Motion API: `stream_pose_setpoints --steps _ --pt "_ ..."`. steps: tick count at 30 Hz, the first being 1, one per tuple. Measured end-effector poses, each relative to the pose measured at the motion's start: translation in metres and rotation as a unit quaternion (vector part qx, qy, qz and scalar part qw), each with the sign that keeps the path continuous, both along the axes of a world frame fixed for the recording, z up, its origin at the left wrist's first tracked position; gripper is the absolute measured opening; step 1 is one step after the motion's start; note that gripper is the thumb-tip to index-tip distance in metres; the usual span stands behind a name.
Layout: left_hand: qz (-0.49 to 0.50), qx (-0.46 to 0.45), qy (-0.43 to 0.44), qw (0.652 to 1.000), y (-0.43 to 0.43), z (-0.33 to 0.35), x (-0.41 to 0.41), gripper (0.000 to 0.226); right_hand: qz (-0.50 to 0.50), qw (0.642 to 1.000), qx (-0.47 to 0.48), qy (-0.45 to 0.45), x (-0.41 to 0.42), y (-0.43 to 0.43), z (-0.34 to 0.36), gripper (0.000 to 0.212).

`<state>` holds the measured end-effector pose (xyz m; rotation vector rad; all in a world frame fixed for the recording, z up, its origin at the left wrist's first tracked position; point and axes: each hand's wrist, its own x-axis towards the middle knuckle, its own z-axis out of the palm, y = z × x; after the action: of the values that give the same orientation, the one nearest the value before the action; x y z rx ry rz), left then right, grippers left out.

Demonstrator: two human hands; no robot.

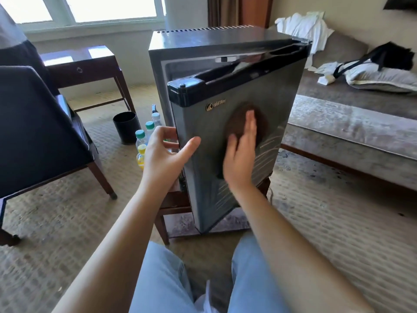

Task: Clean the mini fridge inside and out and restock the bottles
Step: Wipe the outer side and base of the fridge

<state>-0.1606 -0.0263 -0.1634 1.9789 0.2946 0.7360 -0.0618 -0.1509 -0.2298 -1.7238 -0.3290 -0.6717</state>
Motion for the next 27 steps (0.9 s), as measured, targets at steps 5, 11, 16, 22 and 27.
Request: stream_pose_setpoints --steps 5,11,16,22,27 --pt "0.013 0.052 -0.005 0.999 0.004 -0.002 0.015 0.051 -0.026 0.988 0.111 0.102 0.016 -0.008 -0.012 0.058" --pt "0.022 0.056 0.010 0.998 0.026 0.002 0.027 0.041 0.076 0.975 -0.171 -0.116 -0.073 0.055 -0.053 0.054" --pt "0.000 0.056 0.030 0.998 0.040 0.004 0.036 0.038 0.043 0.924 -0.310 -0.221 -0.042 0.032 -0.054 0.044" --pt "-0.008 0.030 0.045 0.999 0.050 0.005 0.045 0.037 0.001 0.938 -0.312 -0.151 0.010 -0.020 -0.009 0.046" --pt "-0.013 0.022 0.041 0.999 0.051 0.002 0.044 0.039 -0.066 0.965 -0.237 -0.089 0.030 -0.048 0.034 0.046"
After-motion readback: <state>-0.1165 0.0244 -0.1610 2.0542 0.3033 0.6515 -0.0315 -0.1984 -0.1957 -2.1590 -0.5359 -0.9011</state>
